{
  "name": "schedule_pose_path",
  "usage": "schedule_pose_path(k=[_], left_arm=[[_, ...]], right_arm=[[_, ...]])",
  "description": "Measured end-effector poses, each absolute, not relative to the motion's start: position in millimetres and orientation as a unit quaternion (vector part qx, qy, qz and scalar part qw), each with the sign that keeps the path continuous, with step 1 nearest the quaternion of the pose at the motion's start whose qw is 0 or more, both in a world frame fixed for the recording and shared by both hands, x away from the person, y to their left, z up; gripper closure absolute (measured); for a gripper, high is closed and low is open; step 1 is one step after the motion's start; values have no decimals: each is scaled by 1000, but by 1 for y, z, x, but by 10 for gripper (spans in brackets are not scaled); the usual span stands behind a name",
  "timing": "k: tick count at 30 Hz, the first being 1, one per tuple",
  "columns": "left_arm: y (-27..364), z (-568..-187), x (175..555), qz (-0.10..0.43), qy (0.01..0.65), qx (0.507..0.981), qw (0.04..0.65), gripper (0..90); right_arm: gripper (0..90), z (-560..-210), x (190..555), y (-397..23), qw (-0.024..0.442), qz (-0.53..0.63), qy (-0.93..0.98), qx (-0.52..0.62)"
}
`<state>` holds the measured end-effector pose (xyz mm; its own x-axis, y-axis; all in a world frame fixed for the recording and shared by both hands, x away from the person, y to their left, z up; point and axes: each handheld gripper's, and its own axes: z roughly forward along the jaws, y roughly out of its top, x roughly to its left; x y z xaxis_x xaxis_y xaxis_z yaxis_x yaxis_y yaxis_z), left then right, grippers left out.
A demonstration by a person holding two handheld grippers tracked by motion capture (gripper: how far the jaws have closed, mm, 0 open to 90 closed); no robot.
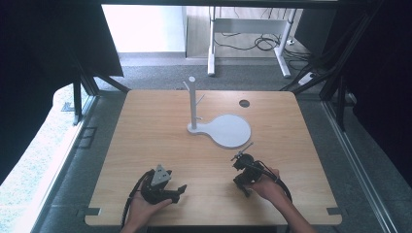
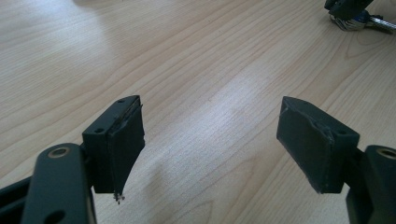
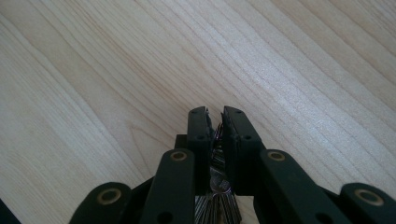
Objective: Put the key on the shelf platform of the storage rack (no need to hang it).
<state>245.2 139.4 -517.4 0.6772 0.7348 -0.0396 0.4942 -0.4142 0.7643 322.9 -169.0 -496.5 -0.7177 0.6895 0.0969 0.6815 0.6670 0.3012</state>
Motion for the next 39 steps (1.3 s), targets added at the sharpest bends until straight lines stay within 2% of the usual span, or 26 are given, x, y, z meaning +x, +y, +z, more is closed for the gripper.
schedule_pose_path(k=[4, 12, 30, 37, 39], left_arm=[[140, -518, 246, 151, 371, 827, 394, 235], [144, -518, 247, 146, 377, 823, 398, 236], [149, -516, 249, 142, 381, 822, 400, 235], [152, -516, 250, 147, 387, 819, 397, 235], [152, -515, 250, 148, 386, 819, 397, 235]], right_arm=[[862, -497, 323, -167, 15, 150, 915, 375], [882, -498, 322, -166, 16, 137, 922, 362], [897, -491, 321, -163, 14, 100, 935, 339], [898, -480, 320, -169, 21, 111, 933, 342], [898, -472, 319, -172, 36, 119, 931, 342]])
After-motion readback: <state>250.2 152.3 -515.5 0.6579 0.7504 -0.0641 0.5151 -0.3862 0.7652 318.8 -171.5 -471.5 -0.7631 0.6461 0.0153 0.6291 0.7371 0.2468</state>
